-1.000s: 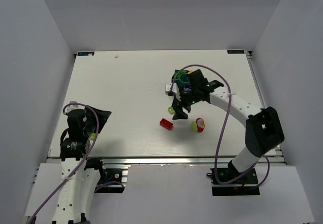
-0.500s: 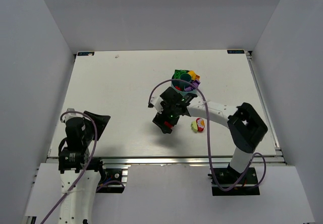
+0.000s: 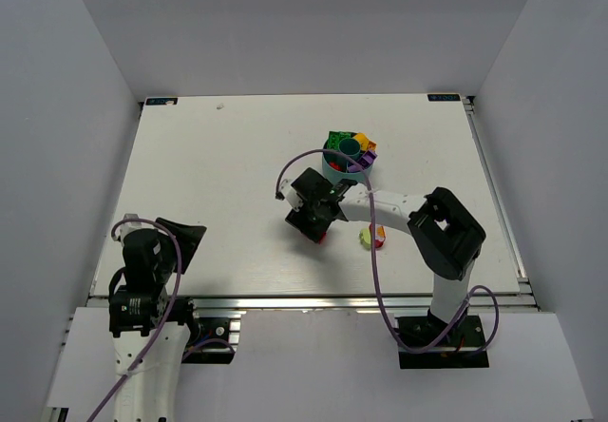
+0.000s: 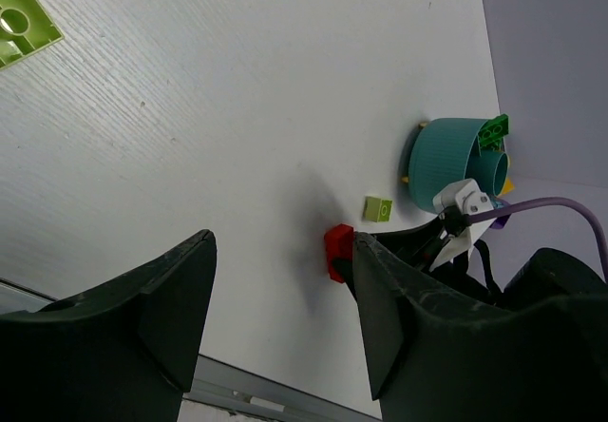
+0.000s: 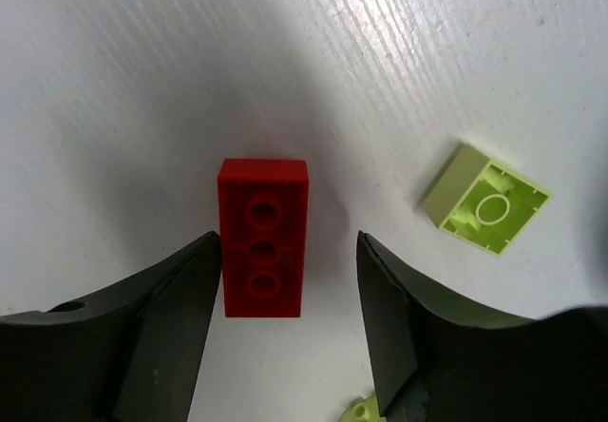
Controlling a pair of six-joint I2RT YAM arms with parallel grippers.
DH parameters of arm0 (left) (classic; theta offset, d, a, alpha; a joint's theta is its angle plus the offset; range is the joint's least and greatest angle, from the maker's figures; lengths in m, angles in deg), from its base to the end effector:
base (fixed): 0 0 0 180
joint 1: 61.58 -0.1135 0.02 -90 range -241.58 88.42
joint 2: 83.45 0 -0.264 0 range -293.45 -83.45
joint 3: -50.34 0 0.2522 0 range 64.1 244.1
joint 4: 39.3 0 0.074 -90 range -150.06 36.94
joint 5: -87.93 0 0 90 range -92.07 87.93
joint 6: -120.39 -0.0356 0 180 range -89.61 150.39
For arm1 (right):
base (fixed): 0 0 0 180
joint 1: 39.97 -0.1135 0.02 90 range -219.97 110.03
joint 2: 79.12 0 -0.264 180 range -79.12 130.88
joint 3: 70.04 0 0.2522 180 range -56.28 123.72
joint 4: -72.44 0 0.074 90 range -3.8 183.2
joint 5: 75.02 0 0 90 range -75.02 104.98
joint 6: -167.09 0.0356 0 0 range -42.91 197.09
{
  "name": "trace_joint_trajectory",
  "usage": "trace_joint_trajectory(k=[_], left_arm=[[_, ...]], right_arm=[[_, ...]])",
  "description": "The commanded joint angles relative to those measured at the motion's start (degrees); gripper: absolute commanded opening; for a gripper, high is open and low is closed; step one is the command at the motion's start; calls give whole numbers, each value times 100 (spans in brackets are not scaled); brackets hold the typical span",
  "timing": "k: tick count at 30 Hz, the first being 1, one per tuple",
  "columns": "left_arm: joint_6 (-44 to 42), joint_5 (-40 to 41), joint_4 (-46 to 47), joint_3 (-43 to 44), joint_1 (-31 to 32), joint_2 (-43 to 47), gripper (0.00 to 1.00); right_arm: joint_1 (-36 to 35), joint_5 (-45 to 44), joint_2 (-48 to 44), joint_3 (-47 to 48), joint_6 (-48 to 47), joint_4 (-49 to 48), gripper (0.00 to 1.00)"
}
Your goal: Sort the legos into containers by color
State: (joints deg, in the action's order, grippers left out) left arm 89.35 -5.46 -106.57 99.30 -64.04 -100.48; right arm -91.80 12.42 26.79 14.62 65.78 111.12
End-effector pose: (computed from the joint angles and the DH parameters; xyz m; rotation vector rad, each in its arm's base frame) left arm 0.0710 0.0009 0.2608 -1.1220 1.9564 -0.6104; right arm 0.2375 0.2996 0.1812 -1.3623 2.2471 0.1893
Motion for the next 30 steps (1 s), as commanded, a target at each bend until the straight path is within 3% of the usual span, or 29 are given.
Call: trace_joint_trajectory(k=[1,4,10,17,22,30], left_arm=[[-7,102,-98,189,-18,43,69],[-7,120,-106,215,-27,43,69],[10,111,-106,189,-26,51,69],[-16,138,-150,233,-18,25,69],[28,85,-36,136,-26,-1,69],[-34,32,166,75,-26,-177,69]], right_arm=[[-29,-86,88,241,-64,-251,63],[-29,80,88,250,-90,-295,52],[-29,546,61,267,-187,-322,40],[260,854,-500,697,-275,-568,10],[727,872,-598,1277,-258,-708,2],[1316,566,-466,1796,-178,-954,2]])
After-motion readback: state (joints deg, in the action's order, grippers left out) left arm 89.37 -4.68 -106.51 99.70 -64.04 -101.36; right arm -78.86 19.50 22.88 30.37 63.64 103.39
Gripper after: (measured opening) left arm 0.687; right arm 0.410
